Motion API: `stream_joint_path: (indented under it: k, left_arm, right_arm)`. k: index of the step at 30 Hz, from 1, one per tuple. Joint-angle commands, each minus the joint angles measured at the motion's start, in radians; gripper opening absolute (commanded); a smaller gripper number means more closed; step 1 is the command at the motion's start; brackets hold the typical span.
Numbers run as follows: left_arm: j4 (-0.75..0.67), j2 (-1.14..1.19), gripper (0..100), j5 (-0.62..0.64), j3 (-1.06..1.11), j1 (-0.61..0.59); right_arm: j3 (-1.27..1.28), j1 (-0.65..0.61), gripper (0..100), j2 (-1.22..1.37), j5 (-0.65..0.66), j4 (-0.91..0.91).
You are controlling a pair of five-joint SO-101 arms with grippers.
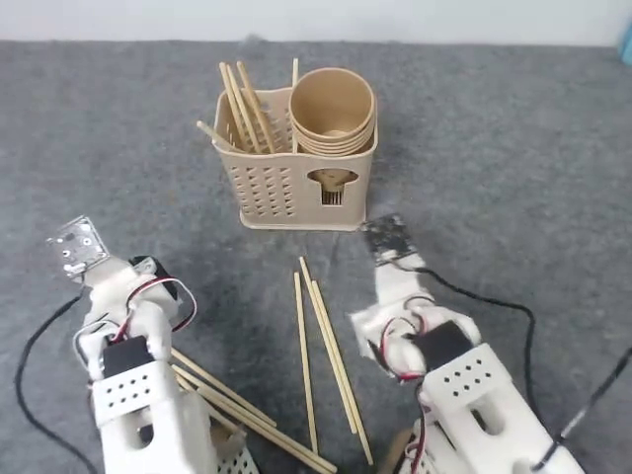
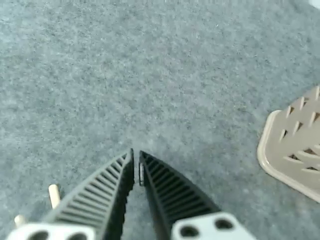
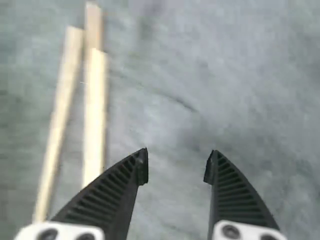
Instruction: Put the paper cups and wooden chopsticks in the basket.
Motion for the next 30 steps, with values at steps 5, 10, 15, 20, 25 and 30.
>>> stream_joint_path:
  k: [5,10,15,20,25,30]
  left_arm:
    - [-0.023,-0.011,1,0.002,-0.012,0.003]
    - [-0.023,-0.009,1,0.005,-0.012,0.003]
    - [-0.023,0.147,2,0.003,-0.076,0.003]
    - [-0.029,0.393,2,0.0,-0.2,-0.026]
    - [-0.025,0.502,2,0.0,-0.271,-0.054]
    - [-0.029,0.502,2,0.0,-0.272,-0.054]
  right_arm:
    - [-0.068,-0.154,19.9,0.016,-0.087,-0.156]
    - [0.009,-0.156,19.9,0.018,-0.086,-0.306]
    - [0.086,-0.157,19.8,0.082,-0.086,-0.421]
    - [0.087,-0.157,19.8,0.243,-0.086,-0.51]
    - [0.087,-0.157,19.8,0.367,-0.083,-0.622]
    - [0.049,-0.157,19.8,0.429,-0.084,-0.615]
